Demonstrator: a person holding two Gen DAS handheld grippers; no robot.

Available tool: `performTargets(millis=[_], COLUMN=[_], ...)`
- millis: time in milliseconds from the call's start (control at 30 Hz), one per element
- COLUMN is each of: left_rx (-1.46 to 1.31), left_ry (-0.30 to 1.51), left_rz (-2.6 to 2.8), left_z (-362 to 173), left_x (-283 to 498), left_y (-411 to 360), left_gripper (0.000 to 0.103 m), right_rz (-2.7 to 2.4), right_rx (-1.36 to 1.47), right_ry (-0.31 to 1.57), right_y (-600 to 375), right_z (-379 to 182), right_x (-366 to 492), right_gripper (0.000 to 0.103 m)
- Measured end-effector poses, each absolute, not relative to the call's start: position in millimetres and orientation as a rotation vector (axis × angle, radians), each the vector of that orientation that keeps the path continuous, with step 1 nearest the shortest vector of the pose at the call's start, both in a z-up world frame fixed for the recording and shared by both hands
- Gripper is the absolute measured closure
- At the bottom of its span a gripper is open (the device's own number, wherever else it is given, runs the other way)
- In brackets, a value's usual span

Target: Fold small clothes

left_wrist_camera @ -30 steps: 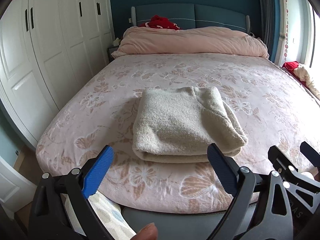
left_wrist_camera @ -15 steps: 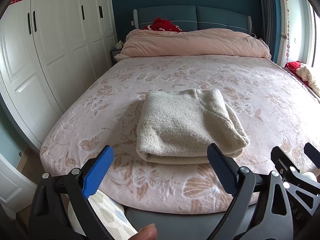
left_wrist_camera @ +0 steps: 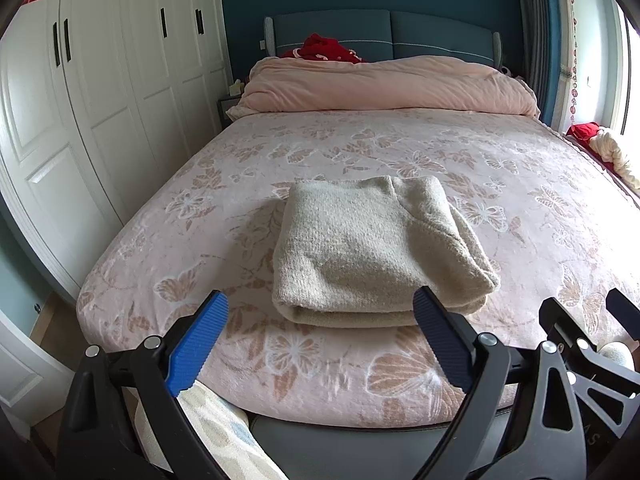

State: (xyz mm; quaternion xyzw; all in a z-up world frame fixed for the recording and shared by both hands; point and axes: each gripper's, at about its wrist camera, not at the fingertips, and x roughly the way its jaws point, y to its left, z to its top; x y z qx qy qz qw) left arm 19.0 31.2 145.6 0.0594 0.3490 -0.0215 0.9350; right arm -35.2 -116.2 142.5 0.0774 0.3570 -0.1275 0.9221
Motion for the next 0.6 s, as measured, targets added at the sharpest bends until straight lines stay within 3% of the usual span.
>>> performTargets(millis=[600], left_rx=[0.109], left_ry=[0.732], left_rz=[-0.041], left_z=[139.7], left_x=[23.5], left_y=[35.1], left_gripper=[0.017], right_rz=[-0.288], right_rx=[0.156], right_ry=[0.737], right_y=[-99.3], right_z=[143.5], right_x=[-32.9], right_gripper=[0.016])
